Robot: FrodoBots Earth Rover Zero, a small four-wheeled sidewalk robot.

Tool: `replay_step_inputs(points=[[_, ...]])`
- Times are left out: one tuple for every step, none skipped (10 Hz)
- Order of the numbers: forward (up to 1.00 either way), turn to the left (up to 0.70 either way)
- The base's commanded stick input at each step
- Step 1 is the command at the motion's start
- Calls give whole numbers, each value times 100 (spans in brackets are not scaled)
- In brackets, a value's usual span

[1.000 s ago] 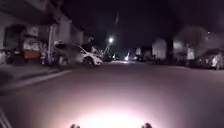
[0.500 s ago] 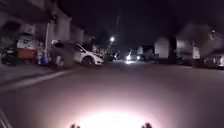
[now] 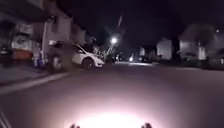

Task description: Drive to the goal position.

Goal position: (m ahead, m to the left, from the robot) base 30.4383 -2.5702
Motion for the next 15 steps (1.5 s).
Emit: replay_step_inputs(points=[[100, 0], [100, 0], [100, 0], [100, 0], [100, 0], [100, 0], [100, 0], [100, 0], [100, 0], [100, 0], [100, 0], [100, 0], [100, 0], [100, -5], [100, -36]])
